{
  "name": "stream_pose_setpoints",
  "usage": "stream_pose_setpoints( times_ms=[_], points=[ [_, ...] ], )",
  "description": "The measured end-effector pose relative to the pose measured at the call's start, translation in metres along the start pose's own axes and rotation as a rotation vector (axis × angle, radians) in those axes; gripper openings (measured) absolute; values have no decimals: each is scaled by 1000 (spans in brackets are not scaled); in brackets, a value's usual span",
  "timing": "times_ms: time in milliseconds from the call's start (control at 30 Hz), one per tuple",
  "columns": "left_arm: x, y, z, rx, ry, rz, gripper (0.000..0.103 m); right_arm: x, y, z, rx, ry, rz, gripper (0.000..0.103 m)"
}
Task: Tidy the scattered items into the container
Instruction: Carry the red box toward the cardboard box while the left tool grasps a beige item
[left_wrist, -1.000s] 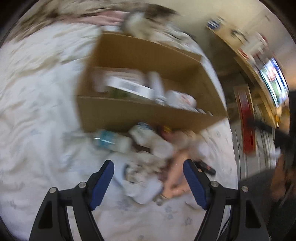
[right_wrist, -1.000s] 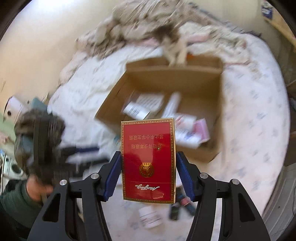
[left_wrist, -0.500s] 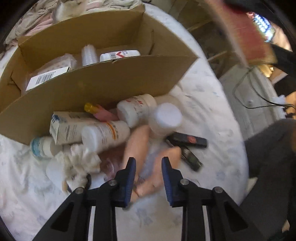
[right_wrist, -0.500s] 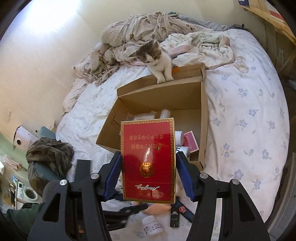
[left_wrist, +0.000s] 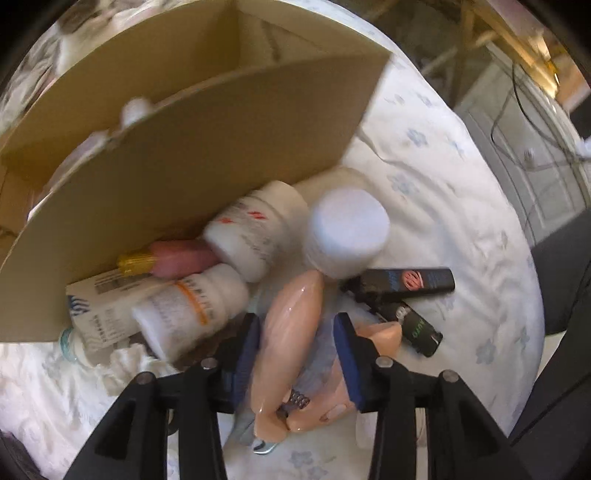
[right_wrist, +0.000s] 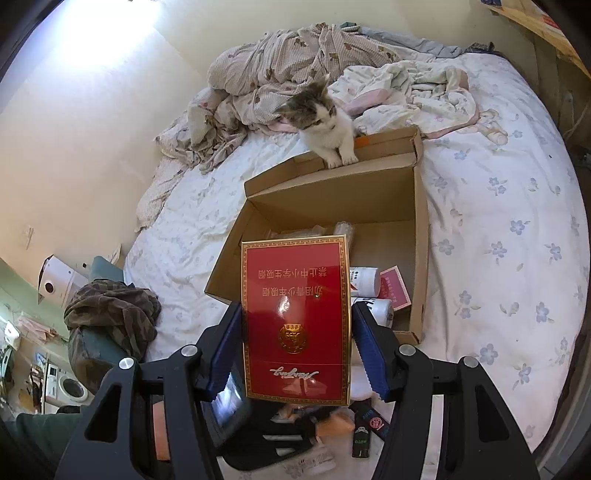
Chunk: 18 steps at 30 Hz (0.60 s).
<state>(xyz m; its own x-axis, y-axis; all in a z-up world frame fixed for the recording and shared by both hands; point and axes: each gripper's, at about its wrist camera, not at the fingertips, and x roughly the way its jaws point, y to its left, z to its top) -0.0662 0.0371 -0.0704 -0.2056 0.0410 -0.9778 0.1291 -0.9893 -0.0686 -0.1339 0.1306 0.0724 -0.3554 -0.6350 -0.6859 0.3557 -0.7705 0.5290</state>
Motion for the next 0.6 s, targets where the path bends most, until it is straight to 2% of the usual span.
stream_pose_setpoints(
  times_ms=[33, 100, 267, 367, 600],
  points=[
    [1, -1, 0, -2, -1, 0, 42, 1, 1, 0, -4, 3, -3, 63],
    [4, 1, 0, -17, 1, 5, 34, 2, 2, -1, -8, 3, -11, 63],
    [-2, 2, -4, -31, -30, -9, 31, 0, -7, -1, 23, -3, -14, 63],
    [-26, 15, -12, -89, -85, -57, 29, -7, -10, 1, 36, -30, -23, 63],
    [-99, 29, -25, -154, -255, -73, 25, -12, -9, 6, 44, -57, -16, 63]
  ],
)
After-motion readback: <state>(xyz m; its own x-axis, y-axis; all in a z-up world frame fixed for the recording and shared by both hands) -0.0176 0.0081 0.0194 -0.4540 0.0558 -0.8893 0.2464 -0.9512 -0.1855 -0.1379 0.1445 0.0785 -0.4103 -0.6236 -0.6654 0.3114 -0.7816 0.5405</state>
